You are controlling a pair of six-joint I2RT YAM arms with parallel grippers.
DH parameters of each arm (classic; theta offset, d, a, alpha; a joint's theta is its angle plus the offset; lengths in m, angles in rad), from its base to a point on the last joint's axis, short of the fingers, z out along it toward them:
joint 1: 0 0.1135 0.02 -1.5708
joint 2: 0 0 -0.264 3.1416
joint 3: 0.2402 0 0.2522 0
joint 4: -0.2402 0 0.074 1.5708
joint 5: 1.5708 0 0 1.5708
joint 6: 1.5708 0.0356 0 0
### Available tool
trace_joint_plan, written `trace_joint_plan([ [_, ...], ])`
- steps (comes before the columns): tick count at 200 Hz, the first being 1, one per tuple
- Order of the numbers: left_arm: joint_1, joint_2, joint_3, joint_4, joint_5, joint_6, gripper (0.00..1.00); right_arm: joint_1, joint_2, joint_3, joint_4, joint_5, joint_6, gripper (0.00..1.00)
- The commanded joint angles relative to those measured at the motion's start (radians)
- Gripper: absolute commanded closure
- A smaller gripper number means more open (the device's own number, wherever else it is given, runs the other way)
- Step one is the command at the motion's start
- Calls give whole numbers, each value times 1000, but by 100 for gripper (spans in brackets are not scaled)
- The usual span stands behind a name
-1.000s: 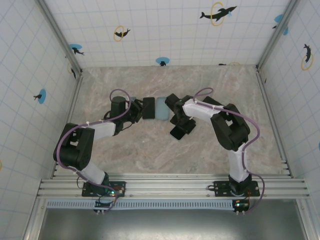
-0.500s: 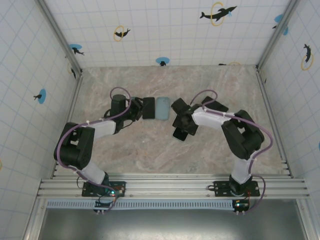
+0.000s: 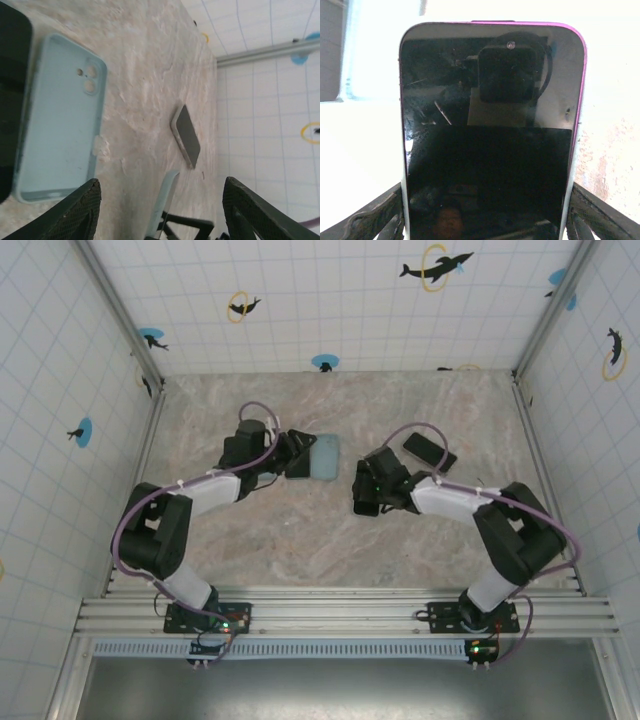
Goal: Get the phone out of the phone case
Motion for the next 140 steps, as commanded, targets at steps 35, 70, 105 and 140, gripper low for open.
trace_joint_plan([
  [35, -97, 53, 115, -84, 25, 154, 37, -23, -149, -106, 345, -94, -139, 59],
  [70, -160, 117, 280, -210, 28, 256, 43, -27, -192, -114, 357, -109, -169, 60],
  [105, -187, 148, 331, -236, 30, 292, 50, -38, -211, -117, 370, -133, -160, 60],
  [140, -206, 181, 391, -319, 27, 350, 64, -46, -229, -118, 388, -155, -157, 59],
])
